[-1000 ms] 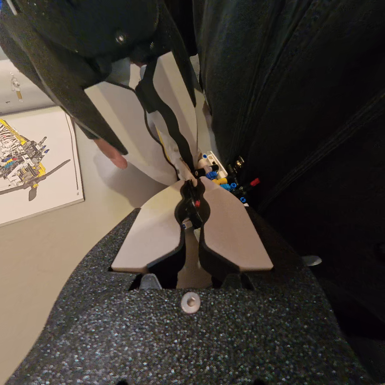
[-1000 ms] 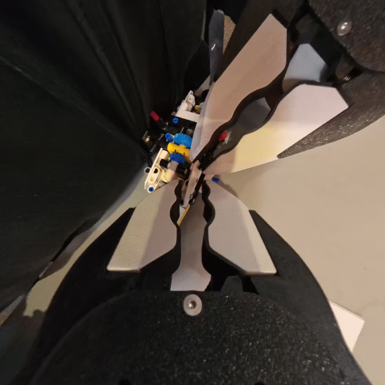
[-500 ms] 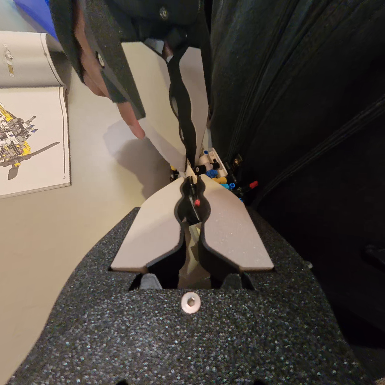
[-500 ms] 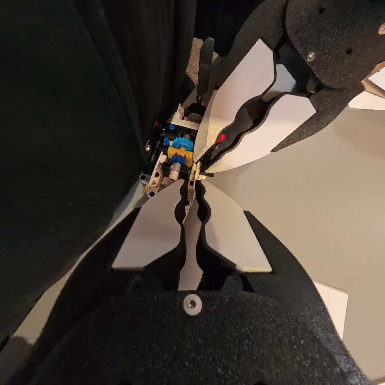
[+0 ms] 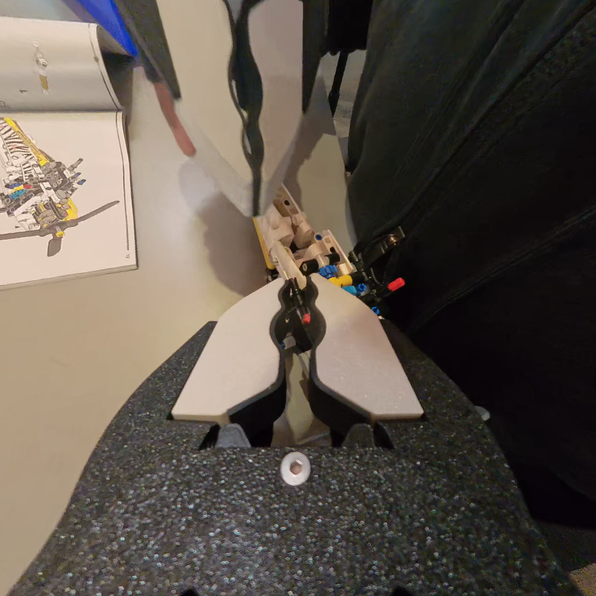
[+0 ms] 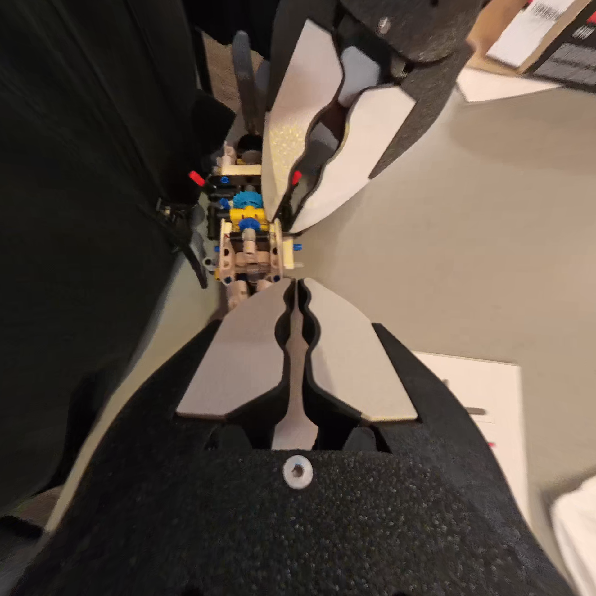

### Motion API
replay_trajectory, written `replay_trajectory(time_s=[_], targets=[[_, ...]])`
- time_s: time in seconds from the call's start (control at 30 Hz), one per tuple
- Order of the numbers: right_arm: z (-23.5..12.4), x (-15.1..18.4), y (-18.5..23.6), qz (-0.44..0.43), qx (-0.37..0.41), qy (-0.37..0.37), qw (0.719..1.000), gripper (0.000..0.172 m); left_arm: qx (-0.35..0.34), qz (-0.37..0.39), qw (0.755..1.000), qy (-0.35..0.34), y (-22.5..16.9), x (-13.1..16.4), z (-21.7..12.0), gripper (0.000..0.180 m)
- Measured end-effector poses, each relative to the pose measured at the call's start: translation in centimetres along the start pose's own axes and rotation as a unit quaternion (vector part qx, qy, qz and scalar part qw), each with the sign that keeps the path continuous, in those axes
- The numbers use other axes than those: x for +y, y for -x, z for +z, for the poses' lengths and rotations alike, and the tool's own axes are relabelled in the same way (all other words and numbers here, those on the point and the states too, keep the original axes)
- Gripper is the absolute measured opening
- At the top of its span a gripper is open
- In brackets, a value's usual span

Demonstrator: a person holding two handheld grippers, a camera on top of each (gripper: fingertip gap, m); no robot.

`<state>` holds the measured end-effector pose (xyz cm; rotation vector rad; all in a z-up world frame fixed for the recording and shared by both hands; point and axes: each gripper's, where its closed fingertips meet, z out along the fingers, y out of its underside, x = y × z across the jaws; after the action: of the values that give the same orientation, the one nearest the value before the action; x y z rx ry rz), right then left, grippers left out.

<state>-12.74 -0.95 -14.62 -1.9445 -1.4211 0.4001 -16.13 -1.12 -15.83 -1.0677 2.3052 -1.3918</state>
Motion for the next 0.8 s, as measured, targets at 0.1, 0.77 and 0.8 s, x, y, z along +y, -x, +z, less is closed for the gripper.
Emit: replay_trajectory(time_s=[0.1,0.77,0.8], targets=[[1.5,1.1,0.5,0.033,-0.031,0.010,0.999,0.008,0.009,0.003,1.000,-0.002,0.6,0.0,0.0,0.011],[3.2,1.0,-1.0,0.113,-0.108,-0.040,0.987,0.010,0.006,0.021,0.997,-0.073,4.2,-1.6,-2.0,0.019],[3.0,1.1,-1.6,0.126,-0.090,-0.049,0.987,0.008,-0.011,0.004,0.995,-0.103,4.8,-2.2,-3.0,0.023]])
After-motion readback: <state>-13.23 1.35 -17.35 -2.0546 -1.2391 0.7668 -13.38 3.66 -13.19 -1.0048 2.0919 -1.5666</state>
